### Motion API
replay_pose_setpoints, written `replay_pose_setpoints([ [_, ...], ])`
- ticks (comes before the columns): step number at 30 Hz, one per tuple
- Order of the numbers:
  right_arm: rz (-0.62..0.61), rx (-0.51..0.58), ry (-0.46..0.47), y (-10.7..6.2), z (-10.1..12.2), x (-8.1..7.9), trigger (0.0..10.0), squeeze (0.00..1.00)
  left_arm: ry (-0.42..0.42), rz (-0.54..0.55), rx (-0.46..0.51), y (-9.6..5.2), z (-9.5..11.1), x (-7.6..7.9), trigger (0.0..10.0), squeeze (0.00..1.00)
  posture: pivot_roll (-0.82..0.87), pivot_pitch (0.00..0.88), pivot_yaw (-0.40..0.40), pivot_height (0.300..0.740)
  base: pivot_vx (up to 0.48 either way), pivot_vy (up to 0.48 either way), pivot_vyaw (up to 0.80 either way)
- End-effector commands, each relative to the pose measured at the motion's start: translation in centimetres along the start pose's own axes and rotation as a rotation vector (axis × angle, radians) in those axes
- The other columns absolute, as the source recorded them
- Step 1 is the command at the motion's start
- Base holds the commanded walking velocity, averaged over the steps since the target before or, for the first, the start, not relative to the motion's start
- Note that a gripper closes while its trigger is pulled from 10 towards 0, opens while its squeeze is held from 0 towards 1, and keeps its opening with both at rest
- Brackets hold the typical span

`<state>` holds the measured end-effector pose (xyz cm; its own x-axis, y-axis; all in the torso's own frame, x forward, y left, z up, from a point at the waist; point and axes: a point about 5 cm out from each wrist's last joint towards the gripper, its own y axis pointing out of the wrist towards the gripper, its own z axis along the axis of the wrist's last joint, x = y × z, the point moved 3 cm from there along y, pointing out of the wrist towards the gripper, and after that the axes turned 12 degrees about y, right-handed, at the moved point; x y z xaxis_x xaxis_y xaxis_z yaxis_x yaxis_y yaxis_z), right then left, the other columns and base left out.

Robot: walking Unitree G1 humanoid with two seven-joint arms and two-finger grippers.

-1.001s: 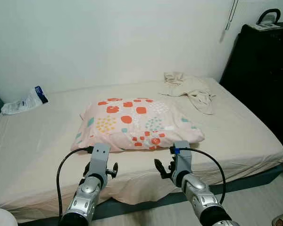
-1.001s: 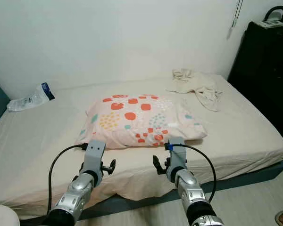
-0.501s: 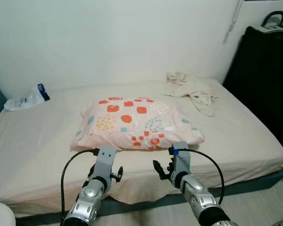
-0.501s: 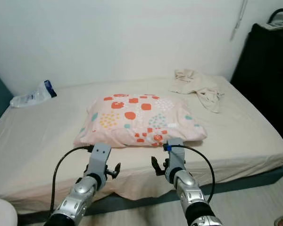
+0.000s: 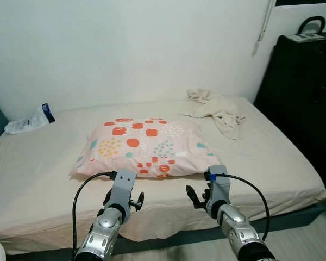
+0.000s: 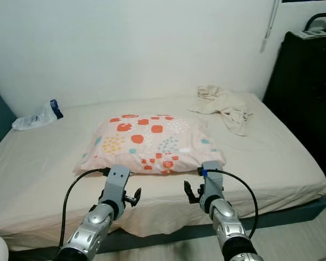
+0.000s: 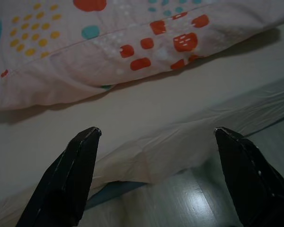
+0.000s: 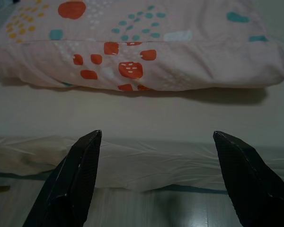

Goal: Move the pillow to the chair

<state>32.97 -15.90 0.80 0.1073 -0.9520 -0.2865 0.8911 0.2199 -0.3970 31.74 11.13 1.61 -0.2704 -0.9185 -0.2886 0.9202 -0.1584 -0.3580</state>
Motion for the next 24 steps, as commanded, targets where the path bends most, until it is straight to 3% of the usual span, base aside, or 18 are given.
replay_pose_setpoints([
  [1,0.010,-0.006,0.014,0.08,-0.30,-0.43,10.0,0.00,-0.005,0.002,-0.013,-0.21,-0.45,-0.26,10.0,0.00,-0.07,0.024,0.043,0.740,0.326,0.000,0.00],
  [24,0.002,-0.003,0.012,0.02,-0.29,-0.28,10.0,0.00,-0.010,-0.005,0.007,-0.25,0.30,-0.16,10.0,0.00,-0.07,0.036,0.042,0.740,0.379,0.000,0.00],
])
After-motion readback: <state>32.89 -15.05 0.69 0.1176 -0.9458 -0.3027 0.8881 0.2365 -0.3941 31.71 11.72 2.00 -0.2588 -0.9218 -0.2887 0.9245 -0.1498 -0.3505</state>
